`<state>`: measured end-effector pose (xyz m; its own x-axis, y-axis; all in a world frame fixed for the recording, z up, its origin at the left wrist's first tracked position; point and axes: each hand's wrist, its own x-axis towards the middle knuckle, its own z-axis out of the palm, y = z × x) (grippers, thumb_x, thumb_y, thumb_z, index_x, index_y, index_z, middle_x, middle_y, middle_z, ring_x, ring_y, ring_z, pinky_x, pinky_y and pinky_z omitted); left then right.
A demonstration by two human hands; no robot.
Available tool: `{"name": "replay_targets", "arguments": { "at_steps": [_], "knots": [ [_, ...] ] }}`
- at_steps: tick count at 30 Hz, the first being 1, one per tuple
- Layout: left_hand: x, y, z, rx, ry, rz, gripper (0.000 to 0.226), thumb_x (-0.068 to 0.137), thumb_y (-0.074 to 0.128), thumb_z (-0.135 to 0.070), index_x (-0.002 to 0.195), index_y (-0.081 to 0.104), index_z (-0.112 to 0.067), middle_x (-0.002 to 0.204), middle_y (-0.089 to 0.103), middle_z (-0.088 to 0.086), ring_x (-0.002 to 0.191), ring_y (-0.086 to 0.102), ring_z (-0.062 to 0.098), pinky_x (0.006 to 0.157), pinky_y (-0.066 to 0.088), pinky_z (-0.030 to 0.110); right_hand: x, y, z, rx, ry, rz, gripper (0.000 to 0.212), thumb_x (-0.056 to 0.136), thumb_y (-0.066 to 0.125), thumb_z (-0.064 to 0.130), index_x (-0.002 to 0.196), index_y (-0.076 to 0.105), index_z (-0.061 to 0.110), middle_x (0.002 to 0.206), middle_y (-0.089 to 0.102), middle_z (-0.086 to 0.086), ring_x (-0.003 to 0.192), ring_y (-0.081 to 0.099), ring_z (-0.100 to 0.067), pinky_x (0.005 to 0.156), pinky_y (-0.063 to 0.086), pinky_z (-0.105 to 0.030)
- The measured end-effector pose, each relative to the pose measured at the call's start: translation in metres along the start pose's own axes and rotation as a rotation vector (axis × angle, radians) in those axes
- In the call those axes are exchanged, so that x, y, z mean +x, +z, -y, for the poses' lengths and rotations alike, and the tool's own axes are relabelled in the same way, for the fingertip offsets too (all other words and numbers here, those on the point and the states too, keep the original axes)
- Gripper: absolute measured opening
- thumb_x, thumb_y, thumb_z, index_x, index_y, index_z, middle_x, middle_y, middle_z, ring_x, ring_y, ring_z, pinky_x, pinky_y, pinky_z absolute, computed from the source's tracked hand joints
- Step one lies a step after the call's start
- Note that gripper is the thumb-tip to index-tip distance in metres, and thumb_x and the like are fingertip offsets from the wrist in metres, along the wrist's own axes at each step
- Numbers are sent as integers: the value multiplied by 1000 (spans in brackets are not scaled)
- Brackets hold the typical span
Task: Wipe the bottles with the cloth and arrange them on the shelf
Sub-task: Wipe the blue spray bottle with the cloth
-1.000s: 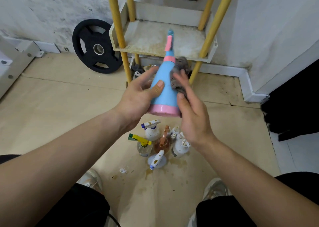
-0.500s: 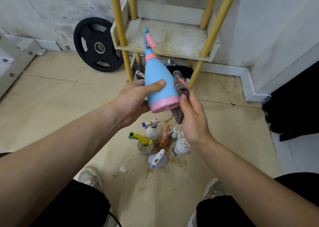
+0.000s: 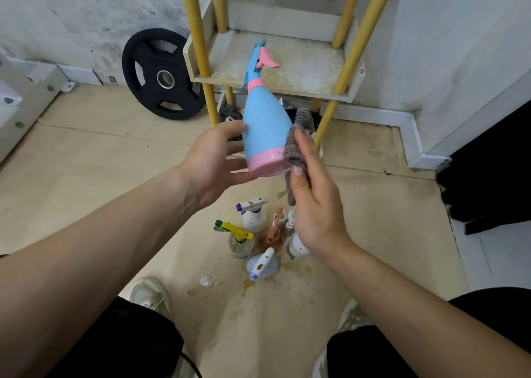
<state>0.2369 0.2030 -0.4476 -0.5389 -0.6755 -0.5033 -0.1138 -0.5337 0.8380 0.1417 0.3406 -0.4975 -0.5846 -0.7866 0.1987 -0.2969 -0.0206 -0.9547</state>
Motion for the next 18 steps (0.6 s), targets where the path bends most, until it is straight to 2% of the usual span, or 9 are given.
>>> {"name": "replay_targets", "arguments": {
  "at_steps": [2,3,5,7,10,12,14,16,18],
  "knots": [
    [0,-3,-1,19,26,62,32,98,51,-17,126,64,-26,107,72,7,88,67,24,79,57,37,1,-1,5,138,91,-25,48,108,39,17,153,34,32,150,52,-5,144,40,-15,116,38,-44],
    [0,-4,0,36,45,99,35,98,52,-17,128,62,-29,108,71,6,88,65,22,78,54,34,1,-2,6,224,133,-28,48,109,37,11,155,34,26,139,56,-7,135,45,-18,109,40,-45],
    [0,-7,3,72,64,152,39,97,60,-21,133,54,-35,118,68,6,90,64,23,83,51,35,2,-1,6,355,197,-26,48,110,35,5,156,35,16,136,64,2,132,53,-10,111,45,-36],
    [-1,-6,9,106,76,176,52,91,72,-26,136,46,-35,127,63,7,93,67,27,91,53,43,6,-1,4,408,239,-50,46,108,39,9,153,40,17,140,56,17,130,55,1,109,47,-27],
    [-1,0,18,148,133,154,81,75,85,-33,140,37,-28,127,59,11,96,71,25,85,60,43,10,-2,3,435,297,-91,43,108,40,13,150,44,22,144,55,10,125,60,-1,102,52,-28],
    [2,3,23,177,169,141,92,69,90,-36,144,38,-23,128,58,11,103,71,23,86,60,40,9,-2,4,331,271,-97,47,108,40,17,154,42,26,145,56,14,119,61,1,96,51,-23],
    [5,4,25,260,206,116,99,62,93,-45,144,43,-22,128,60,7,111,70,22,95,57,42,6,0,4,140,198,-90,50,105,41,26,153,40,40,136,60,23,108,58,5,97,46,-22],
    [6,4,26,284,219,95,104,54,90,-51,141,43,-24,127,59,5,112,69,21,99,55,41,1,5,3,30,145,-54,53,100,38,34,149,36,56,137,57,15,112,50,-4,102,40,-28],
    [9,3,29,231,209,93,104,52,91,-49,137,37,-24,132,55,8,112,69,22,97,57,39,-4,9,3,-11,117,-19,53,99,36,40,145,29,65,123,49,11,109,44,-10,97,38,-27]
  ]
}}
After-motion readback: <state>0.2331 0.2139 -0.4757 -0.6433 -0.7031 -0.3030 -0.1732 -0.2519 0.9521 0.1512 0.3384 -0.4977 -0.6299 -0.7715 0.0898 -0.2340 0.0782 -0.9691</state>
